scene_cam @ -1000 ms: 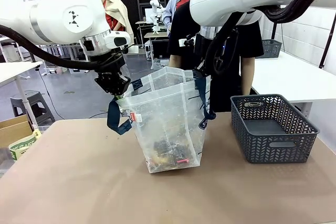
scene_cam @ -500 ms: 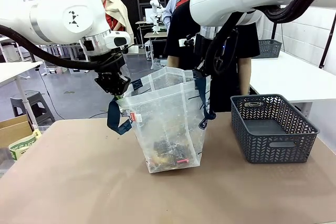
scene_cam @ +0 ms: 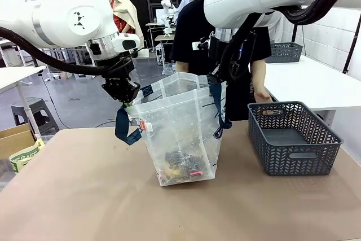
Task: Transfer purchased items from the store into the shopping bag.
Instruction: Move the Reusable shopping bag to the right side of the table.
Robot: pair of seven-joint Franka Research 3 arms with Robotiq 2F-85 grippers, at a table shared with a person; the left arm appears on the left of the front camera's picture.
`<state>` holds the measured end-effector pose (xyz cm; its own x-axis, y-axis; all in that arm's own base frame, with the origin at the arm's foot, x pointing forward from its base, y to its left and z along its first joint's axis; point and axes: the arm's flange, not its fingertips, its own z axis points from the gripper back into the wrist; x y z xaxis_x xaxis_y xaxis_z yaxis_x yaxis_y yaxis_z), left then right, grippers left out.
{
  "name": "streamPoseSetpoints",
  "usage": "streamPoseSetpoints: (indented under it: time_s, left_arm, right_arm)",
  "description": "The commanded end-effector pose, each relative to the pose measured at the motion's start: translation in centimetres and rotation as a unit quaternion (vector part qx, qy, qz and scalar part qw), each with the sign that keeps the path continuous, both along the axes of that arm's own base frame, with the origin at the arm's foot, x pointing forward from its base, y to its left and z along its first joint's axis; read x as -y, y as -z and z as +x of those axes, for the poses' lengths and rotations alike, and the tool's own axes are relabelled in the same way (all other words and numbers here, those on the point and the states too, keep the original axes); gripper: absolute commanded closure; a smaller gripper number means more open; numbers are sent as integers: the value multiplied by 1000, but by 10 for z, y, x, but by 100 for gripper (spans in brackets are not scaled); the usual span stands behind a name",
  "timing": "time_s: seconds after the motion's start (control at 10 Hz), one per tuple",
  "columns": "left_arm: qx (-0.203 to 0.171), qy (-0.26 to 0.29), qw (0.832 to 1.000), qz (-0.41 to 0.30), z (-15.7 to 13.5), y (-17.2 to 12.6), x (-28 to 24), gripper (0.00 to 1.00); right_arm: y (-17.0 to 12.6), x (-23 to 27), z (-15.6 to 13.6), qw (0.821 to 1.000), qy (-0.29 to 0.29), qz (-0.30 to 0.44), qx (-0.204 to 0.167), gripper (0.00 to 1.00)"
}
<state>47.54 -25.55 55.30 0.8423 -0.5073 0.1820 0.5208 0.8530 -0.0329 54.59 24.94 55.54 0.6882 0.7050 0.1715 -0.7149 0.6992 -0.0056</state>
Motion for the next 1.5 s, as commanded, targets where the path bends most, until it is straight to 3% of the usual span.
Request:
streamPoseSetpoints:
  time_s: [0.0,0.2,0.4,0.9,1.2,1.3,1.4]
  left_arm:
    - [1,-6,1000,2,0,0,-1,100]
    - [0,0,1000,0,0,0,0,100]
    - [1,-29,999,-21,8,-7,18,100]
    - [-14,-172,984,-52,17,-13,57,100]
    - [-10,-182,981,-73,23,-11,67,100]
    - [-21,-172,983,-57,16,-10,58,100]
    - [-21,-172,983,-57,16,-10,58,100]
  right_arm:
    - [-1,1,0,1000,3,1,1,100]
    - [0,0,0,1000,0,0,0,100]
    - [-7,-13,-7,999,31,13,10,100]
    - [-13,-36,-15,978,207,15,-7,100]
    - [-10,-43,-14,970,243,16,1,100]
    - [-12,-33,-15,978,209,4,-11,100]
    - [-7,-39,-18,973,228,24,-15,100]
